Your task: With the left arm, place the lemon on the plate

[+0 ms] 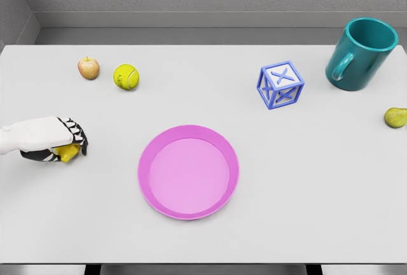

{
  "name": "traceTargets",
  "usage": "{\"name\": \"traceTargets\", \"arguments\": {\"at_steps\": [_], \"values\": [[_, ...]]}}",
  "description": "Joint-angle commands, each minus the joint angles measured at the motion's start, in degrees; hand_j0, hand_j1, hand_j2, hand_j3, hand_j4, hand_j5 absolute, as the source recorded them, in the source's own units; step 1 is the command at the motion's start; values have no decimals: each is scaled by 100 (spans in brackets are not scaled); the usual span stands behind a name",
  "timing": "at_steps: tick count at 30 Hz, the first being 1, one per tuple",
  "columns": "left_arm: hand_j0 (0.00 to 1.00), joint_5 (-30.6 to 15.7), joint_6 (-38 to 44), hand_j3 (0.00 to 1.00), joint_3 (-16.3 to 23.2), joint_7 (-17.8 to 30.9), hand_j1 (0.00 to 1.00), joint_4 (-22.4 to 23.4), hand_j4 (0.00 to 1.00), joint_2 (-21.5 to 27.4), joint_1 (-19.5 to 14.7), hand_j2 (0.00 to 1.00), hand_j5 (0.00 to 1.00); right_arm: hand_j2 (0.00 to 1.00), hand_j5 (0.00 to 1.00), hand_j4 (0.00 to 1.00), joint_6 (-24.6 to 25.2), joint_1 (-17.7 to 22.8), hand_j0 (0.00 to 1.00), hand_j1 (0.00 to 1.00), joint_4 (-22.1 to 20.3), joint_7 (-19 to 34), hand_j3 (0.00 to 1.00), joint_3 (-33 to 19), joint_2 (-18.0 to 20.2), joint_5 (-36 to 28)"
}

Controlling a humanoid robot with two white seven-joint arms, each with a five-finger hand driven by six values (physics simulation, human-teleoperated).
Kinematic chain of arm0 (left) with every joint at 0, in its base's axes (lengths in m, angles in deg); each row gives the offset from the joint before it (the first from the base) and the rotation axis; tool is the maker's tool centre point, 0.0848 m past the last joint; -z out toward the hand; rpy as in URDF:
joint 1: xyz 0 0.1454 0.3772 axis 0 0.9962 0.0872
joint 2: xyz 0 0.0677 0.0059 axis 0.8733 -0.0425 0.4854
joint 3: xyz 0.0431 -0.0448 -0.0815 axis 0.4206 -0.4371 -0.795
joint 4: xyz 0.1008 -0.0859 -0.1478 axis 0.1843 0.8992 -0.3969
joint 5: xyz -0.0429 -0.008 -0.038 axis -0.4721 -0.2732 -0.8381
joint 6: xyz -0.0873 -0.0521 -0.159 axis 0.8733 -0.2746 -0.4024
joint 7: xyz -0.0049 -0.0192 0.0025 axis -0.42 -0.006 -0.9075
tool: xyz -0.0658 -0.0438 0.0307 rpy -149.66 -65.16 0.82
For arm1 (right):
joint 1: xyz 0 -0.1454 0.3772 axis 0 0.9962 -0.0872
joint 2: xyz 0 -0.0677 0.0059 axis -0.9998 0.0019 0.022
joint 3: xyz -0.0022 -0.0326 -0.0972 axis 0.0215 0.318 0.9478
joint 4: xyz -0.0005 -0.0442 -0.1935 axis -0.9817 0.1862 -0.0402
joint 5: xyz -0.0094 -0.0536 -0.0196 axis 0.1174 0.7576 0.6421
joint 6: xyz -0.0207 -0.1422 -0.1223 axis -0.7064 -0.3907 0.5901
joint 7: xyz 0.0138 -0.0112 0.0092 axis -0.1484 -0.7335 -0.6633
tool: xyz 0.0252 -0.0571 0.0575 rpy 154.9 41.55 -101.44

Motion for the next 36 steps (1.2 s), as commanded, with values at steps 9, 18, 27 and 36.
{"name": "traceTargets", "arguments": {"at_steps": [9, 18, 27, 36], "values": [[56, -42, 7, 56, -66, 25, 56, -95, 56, 1, -97, 56, 56, 100, 100, 100, 0, 0, 100, 100, 0, 0, 100, 0, 0, -1], [57, -130, 7, 57, -58, 42, 57, -429, 57, -113, -97, 57, 57, 100, 100, 100, 0, 0, 100, 100, 0, 0, 100, 0, 0, -1], [57, -288, 7, 57, 13, 60, 57, -763, 57, -377, -141, 57, 57, 100, 100, 100, 0, 0, 100, 100, 0, 0, 100, 0, 0, -1], [57, -385, 7, 57, 21, 106, 57, -1000, 57, -570, -167, 57, 57, 100, 100, 100, 0, 0, 100, 100, 0, 0, 100, 0, 0, -1]]}}
